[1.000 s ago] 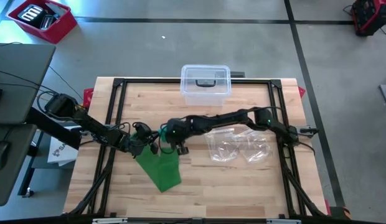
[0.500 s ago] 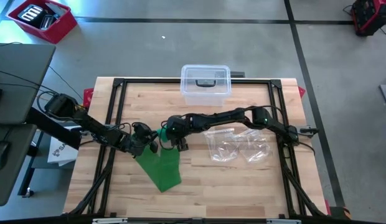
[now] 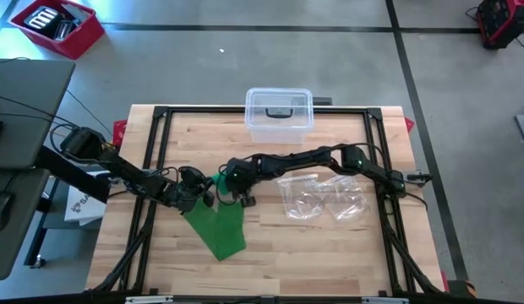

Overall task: Roll bandage
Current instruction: Roll the blue bandage

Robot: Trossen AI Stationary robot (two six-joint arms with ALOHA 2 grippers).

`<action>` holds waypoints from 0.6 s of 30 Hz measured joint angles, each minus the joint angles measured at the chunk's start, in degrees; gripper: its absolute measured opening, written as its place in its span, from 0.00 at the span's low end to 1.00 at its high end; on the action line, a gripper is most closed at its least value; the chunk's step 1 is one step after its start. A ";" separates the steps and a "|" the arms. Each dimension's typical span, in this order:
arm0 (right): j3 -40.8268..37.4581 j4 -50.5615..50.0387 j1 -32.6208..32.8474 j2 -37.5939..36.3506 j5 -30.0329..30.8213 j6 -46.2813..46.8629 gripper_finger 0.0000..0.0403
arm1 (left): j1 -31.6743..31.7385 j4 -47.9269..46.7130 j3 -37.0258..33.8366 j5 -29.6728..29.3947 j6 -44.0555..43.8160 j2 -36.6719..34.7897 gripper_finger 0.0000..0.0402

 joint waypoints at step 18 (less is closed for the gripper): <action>-0.34 -30.55 19.34 -11.92 32.28 15.31 0.00 | -5.51 22.88 -0.04 -7.17 12.87 0.00 0.00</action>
